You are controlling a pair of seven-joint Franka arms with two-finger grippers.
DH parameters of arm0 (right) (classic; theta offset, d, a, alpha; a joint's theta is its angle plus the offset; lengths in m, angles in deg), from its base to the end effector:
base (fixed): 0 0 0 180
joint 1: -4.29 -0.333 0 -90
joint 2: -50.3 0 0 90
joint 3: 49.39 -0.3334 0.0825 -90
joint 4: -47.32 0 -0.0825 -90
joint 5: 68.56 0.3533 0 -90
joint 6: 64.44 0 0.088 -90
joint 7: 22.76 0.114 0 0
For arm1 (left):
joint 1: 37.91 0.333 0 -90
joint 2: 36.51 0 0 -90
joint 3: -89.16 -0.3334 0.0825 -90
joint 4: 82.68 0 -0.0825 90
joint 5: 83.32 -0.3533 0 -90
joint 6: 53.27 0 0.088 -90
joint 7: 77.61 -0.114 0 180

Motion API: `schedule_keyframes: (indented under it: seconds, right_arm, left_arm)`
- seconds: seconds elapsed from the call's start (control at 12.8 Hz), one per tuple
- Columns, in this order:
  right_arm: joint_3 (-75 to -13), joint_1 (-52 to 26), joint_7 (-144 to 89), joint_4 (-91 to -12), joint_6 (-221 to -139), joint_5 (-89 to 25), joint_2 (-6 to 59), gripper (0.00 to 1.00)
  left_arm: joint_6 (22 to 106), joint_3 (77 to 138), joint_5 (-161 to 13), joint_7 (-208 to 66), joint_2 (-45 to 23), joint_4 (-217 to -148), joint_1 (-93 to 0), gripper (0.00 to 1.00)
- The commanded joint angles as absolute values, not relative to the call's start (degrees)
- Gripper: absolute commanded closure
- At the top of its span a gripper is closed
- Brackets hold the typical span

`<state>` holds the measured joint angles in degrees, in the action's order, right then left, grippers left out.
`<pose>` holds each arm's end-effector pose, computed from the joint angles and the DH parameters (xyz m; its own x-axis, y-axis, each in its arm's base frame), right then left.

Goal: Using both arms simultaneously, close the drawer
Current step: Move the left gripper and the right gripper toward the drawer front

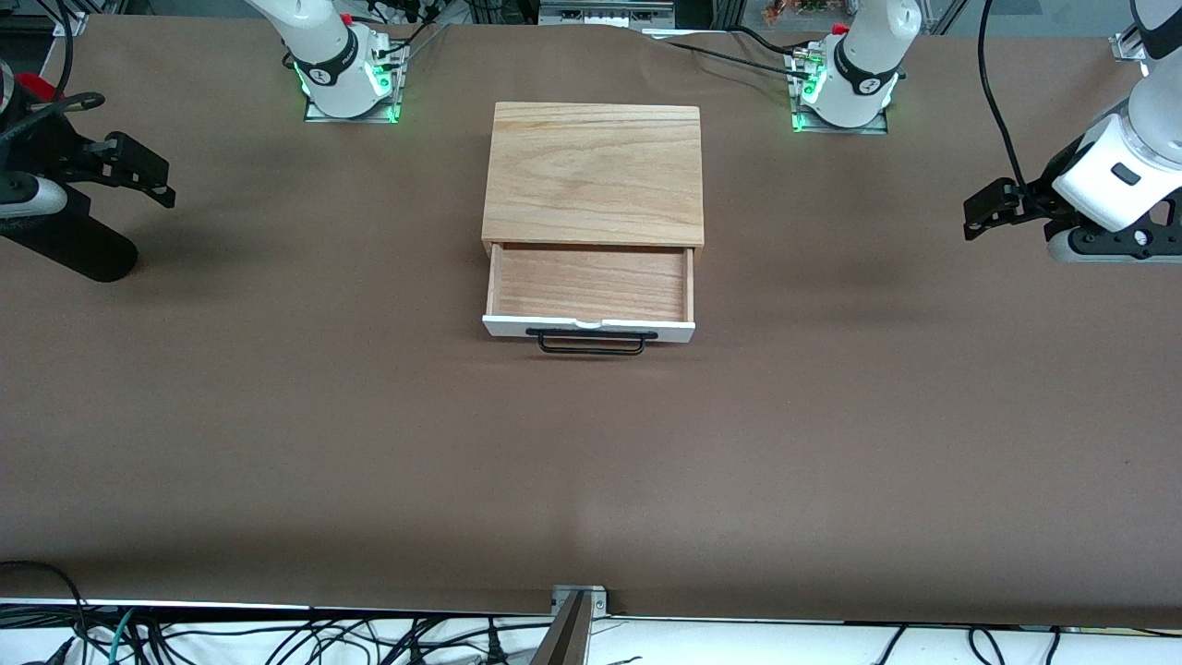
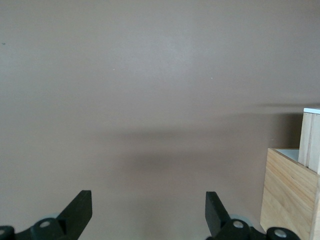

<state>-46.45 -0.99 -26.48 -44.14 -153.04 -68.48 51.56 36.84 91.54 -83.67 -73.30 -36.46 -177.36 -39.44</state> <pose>0.5131 0.0208 0.6330 0.9940 0.1056 -0.0277 0.1056 -0.9944 -0.0043 0.5191 -0.0348 0.5987 0.9968 0.0072 -0.0799 0.0062 -0.9999 -0.0121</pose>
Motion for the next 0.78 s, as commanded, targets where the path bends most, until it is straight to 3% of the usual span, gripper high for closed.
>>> schedule_keyframes:
  seconds: [0.0,0.39,0.7]
  right_arm:
    - [-47.5,-1.0,-25.7,-43.1,-152.8,-67.6,46.7,0.0]
    - [-47.7,-3.6,-26.8,-43.0,-154.6,-67.5,46.6,0.0]
    - [-48.3,-8.3,-26.8,-40.1,-159.2,-63.0,38.5,0.0]
  left_arm:
    - [36.4,91.4,-79.1,-72.5,-33.7,-175.7,-40.4,0.0]
    - [37.1,91.4,-73.5,-72.4,-24.2,-167.9,-45.0,0.0]
    - [44.8,91.4,-70.7,-71.6,-16.8,-166.4,-48.2,0.0]
